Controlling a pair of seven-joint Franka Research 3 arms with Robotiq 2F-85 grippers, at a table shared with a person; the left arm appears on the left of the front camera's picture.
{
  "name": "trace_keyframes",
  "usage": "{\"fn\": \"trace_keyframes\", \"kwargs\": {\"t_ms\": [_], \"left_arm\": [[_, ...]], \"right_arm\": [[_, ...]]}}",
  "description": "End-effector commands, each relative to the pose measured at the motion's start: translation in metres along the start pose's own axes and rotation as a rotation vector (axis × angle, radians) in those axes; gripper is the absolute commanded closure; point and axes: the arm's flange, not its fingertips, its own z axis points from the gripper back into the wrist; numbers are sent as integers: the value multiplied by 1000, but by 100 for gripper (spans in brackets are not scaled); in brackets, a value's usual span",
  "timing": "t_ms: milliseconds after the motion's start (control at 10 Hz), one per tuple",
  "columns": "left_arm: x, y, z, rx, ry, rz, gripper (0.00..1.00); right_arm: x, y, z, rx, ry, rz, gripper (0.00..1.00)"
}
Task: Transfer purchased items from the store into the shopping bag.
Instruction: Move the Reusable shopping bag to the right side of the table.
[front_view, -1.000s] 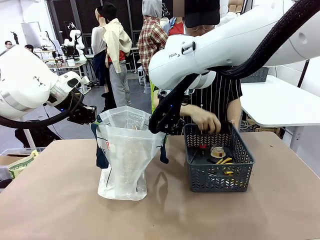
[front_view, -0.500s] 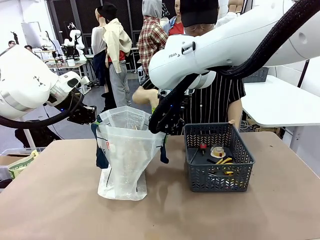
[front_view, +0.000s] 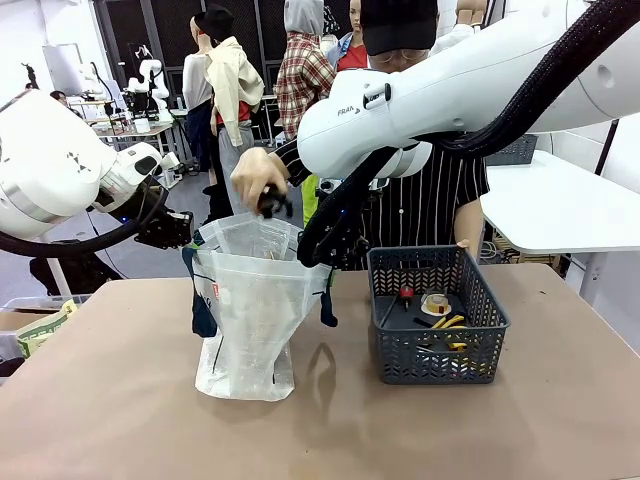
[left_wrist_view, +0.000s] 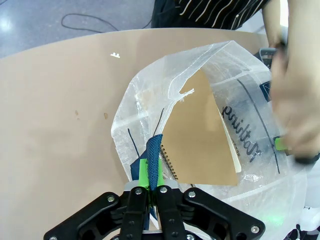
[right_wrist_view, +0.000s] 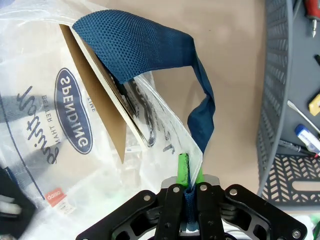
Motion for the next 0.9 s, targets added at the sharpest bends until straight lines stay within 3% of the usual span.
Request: {"fn": "trace_keyframes", "kwargs": {"t_ms": [0,800], "left_arm": [[-3,1,3,8,-16,2,100],[-3,1,3,8,-16,2,100]], "right_arm": [[-1,-1,1,3,0,-5,100],[-1,-1,1,3,0,-5,100]]}}
